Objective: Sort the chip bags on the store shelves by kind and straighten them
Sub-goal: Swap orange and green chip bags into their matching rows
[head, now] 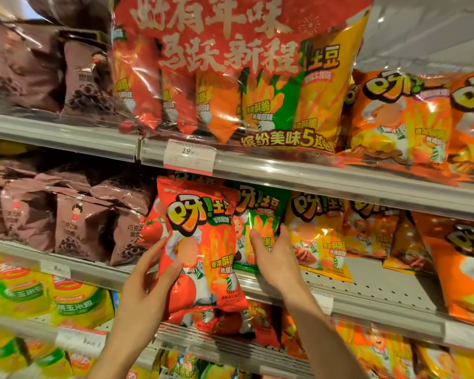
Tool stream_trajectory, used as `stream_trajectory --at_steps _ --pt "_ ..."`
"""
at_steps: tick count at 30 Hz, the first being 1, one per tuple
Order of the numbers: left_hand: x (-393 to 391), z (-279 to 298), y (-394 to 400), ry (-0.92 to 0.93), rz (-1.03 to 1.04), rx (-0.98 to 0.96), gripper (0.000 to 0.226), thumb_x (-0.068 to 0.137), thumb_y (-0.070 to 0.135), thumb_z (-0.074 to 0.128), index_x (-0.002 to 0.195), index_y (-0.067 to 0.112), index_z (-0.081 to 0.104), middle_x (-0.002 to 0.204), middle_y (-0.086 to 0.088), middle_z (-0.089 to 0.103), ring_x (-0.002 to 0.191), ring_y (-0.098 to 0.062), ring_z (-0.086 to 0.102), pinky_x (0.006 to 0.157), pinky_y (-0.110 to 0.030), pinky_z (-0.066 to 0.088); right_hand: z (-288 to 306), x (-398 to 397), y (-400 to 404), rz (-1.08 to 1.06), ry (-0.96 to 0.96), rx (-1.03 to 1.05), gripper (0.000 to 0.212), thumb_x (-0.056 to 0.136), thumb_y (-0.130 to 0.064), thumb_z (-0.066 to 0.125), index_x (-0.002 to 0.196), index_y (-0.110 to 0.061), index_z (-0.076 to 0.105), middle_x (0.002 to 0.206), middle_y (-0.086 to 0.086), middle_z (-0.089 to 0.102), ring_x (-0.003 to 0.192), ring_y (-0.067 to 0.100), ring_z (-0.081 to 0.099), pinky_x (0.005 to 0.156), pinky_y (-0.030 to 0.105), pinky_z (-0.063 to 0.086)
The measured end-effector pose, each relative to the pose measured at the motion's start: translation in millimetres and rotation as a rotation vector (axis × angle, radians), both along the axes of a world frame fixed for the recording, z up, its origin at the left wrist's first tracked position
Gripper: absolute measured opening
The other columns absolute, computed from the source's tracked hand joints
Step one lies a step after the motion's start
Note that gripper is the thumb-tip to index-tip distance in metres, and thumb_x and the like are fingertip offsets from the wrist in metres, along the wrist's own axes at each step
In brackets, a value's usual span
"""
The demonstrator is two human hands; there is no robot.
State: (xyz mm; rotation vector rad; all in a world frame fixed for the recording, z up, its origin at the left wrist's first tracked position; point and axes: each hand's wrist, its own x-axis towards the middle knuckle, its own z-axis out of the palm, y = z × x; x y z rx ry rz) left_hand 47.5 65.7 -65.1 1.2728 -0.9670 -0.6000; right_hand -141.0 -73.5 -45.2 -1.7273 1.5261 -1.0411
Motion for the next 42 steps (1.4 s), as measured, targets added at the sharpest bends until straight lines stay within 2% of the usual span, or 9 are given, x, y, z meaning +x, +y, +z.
stream_trajectory --at_steps 7,17,23,27,30,32,37,40,42 --pt "6 -3 4 0.013 0.022 -0.008 0.045 0.085 0.043 0.067 0.128 0.054 0.058 0.117 0.04 0.062 0.109 0.013 0.059 0.097 -0.031 0.047 -4 4 -3 -0.081 -0.029 -0.059 0.078 0.095 -0.053 0.058 0.155 -0.016 0.026 0.143 0.001 0.056 0.131 0.024 0.054 0.108 0.043 0.046" --pt "12 -7 10 0.004 0.04 0.013 0.043 0.088 0.04 0.068 0.128 0.054 0.058 0.129 0.025 0.062 0.116 -0.002 0.061 0.097 -0.035 0.05 17 -13 -2 -0.116 0.014 -0.175 0.076 0.094 -0.055 0.06 0.154 -0.017 0.032 0.153 0.006 0.044 0.14 0.025 0.043 0.11 0.04 0.039" --pt "0 -3 2 -0.042 0.007 -0.021 0.043 0.088 0.042 0.064 0.129 0.053 0.057 0.124 0.036 0.056 0.102 0.028 0.052 0.083 -0.015 0.043 22 -50 10 -0.139 0.004 -0.234 0.072 0.092 -0.053 0.063 0.151 -0.02 0.037 0.149 0.003 0.05 0.135 0.022 0.048 0.109 0.04 0.042" --pt "-6 3 -18 -0.099 -0.059 -0.023 0.045 0.088 0.048 0.063 0.132 0.055 0.054 0.122 0.047 0.053 0.113 0.02 0.053 0.095 -0.021 0.045 27 -92 25 -0.169 -0.011 -0.233 0.071 0.091 -0.053 0.064 0.151 -0.025 0.038 0.149 0.001 0.05 0.136 0.022 0.047 0.108 0.04 0.04" --pt "-7 7 -41 -0.149 -0.066 -0.023 0.045 0.087 0.057 0.066 0.131 0.057 0.053 0.134 0.035 0.053 0.131 0.004 0.048 0.109 -0.031 0.039 30 -121 34 -0.19 -0.023 -0.224 0.072 0.09 -0.053 0.064 0.152 -0.027 0.037 0.153 0.0 0.046 0.137 0.021 0.046 0.108 0.039 0.04" --pt "-11 11 -58 -0.203 -0.078 -0.048 0.047 0.088 0.06 0.065 0.133 0.055 0.052 0.139 0.031 0.052 0.134 0.003 0.045 0.114 -0.033 0.037 30 -135 39 -0.199 -0.05 -0.221 0.069 0.091 -0.049 0.065 0.151 -0.028 0.038 0.15 -0.001 0.049 0.131 0.018 0.048 0.102 0.035 0.04" --pt "-28 28 -97 -0.41 -0.14 -0.061 0.049 0.094 0.054 0.055 0.14 0.042 0.046 0.14 0.025 0.048 0.121 0.03 0.037 0.104 -0.002 0.028 27 -158 47 -0.223 -0.048 -0.218 0.069 0.087 -0.054 0.065 0.149 -0.033 0.042 0.145 -0.005 0.054 0.13 0.018 0.053 0.105 0.043 0.046" --pt "-32 25 -112 -0.559 -0.162 -0.025 0.051 0.101 0.051 0.044 0.149 0.035 0.04 0.148 0.019 0.043 0.136 0.005 0.04 0.114 -0.021 0.03 28 -166 49 -0.23 -0.054 -0.226 0.068 0.089 -0.05 0.066 0.149 -0.03 0.042 0.145 -0.005 0.054 0.126 0.013 0.051 0.103 0.039 0.044" --pt "-37 23 -117 -0.656 -0.161 0.042 0.056 0.103 0.052 0.036 0.154 0.031 0.032 0.15 0.019 0.038 0.139 -0.004 0.036 0.113 -0.025 0.028 28 -168 50 -0.223 -0.071 -0.226 0.067 0.09 -0.048 0.066 0.15 -0.028 0.042 0.143 -0.004 0.055 0.118 0.008 0.048 0.102 0.038 0.043"
